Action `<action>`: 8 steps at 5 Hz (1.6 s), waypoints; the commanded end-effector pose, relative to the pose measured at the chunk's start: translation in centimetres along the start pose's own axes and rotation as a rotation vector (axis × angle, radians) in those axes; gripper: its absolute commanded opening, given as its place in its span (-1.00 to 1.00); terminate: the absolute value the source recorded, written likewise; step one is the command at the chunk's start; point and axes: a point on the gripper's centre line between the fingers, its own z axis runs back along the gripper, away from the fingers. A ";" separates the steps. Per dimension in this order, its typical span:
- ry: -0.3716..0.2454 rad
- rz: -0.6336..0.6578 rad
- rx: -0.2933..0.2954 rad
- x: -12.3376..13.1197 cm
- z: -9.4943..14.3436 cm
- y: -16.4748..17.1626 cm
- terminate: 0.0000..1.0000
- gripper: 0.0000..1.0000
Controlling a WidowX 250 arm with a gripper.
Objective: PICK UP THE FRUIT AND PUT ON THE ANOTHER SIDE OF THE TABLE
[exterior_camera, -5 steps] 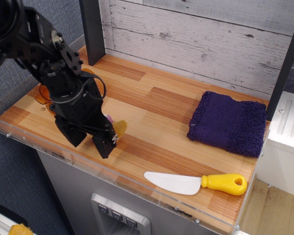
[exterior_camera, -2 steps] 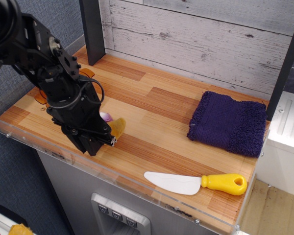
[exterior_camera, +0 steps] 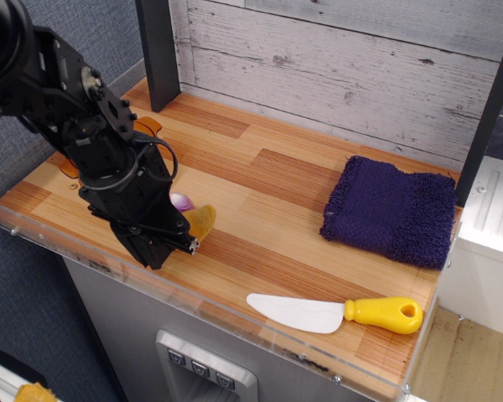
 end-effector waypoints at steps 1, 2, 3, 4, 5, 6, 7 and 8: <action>-0.108 -0.072 0.026 1.0 2.5 -1.8 -1.00 -1.00; -0.181 -0.135 0.070 1.8 5.5 -3.3 -1.00 -1.00; -0.248 -0.166 0.095 2.7 8.1 -3.9 -1.00 -1.00; -0.281 -0.181 0.102 4.4 9.6 -4.2 -1.00 -1.00; -0.311 -0.190 0.097 6.0 10.5 -4.6 -1.00 -1.00; -0.324 -0.204 0.070 8.1 10.4 -5.0 -1.00 -1.00; -0.313 -0.247 0.030 9.9 9.3 -6.1 -1.00 -1.00; -0.295 -0.309 -0.004 11.6 7.8 -7.9 -1.00 -1.00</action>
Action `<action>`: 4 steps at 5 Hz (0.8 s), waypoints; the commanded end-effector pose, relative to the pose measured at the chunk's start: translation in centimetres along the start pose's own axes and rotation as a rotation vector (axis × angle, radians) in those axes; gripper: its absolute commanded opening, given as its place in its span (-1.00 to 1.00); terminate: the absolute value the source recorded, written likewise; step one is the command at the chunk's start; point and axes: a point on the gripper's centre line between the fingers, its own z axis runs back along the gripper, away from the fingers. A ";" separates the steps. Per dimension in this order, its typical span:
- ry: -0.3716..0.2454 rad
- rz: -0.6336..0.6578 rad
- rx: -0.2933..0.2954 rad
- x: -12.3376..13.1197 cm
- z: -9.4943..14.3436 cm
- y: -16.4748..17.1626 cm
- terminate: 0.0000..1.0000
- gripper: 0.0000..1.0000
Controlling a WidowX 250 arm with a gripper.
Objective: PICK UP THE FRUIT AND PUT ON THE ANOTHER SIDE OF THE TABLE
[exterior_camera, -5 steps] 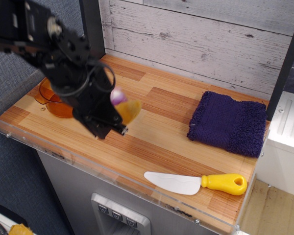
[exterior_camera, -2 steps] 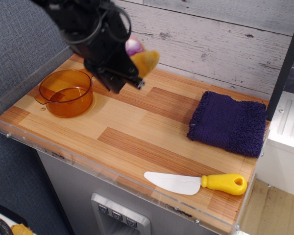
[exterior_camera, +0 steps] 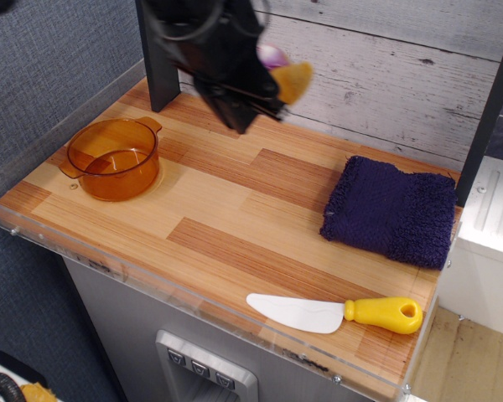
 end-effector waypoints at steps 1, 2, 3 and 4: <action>-0.028 -0.119 -0.068 3.4 -2.2 -3.5 -1.00 -1.00; -0.022 -0.159 -0.100 3.9 -3.1 -5.4 -1.00 -1.00; 0.009 -0.197 -0.119 3.6 -4.0 -6.8 -1.00 -1.00; 0.050 -0.206 -0.140 2.7 -5.3 -7.7 -1.00 -1.00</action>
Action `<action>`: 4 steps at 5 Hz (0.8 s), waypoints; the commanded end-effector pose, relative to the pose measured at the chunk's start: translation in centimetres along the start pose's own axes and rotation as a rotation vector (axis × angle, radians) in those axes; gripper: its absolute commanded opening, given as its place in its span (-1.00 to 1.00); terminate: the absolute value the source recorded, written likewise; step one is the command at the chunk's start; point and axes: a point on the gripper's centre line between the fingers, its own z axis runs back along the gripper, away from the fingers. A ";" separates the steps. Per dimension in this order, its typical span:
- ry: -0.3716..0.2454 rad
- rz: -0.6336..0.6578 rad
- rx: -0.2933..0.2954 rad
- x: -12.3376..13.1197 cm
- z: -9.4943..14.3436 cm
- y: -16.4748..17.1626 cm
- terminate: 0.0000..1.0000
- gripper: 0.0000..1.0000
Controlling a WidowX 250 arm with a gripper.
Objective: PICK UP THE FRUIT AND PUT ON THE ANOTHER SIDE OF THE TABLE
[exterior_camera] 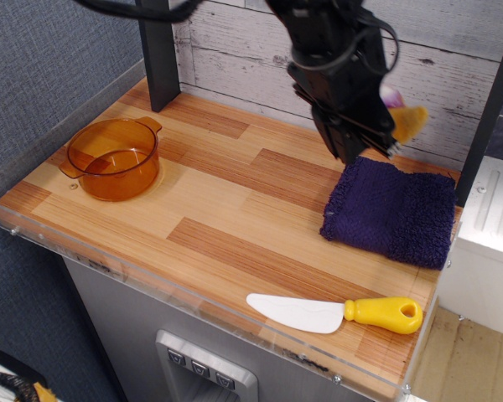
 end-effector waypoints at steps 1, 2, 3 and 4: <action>0.032 -0.029 -0.028 -1.0 -1.6 -2.2 -1.00 -1.00; 0.060 -0.028 -0.040 -1.8 -2.5 -2.5 -1.00 -1.00; 0.078 -0.023 -0.051 -2.5 -3.2 -2.6 -1.00 -1.00; 0.087 -0.010 -0.060 -2.7 -3.3 -2.6 -1.00 1.00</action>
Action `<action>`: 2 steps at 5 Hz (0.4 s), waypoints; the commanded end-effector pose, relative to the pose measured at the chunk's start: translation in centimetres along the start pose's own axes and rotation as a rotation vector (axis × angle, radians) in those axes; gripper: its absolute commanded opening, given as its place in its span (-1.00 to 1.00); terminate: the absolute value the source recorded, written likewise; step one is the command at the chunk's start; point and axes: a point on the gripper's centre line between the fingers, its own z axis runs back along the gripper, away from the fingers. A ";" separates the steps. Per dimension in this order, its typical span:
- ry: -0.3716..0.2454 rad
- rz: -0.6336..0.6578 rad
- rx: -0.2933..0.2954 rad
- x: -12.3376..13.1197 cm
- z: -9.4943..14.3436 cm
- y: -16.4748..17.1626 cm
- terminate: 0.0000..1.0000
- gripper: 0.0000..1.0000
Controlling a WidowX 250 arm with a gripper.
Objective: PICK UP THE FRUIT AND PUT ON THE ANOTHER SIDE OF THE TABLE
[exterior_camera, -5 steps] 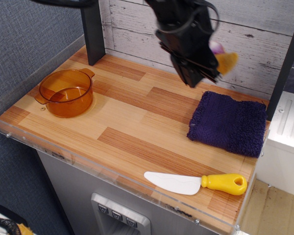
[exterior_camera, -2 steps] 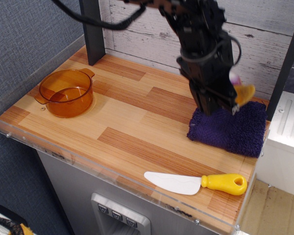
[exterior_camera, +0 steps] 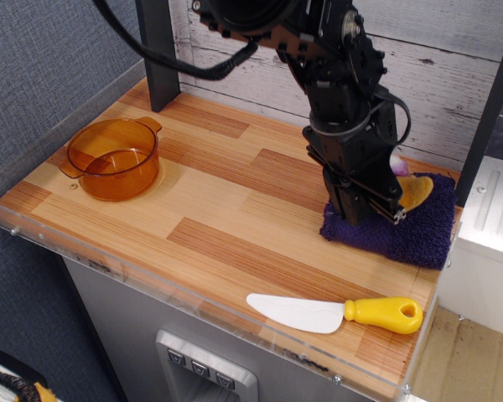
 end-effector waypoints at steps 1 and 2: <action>-0.020 0.015 0.009 -0.2 1.0 -0.7 -1.00 1.00; -0.019 0.021 0.014 -0.3 1.1 -0.8 -1.00 1.00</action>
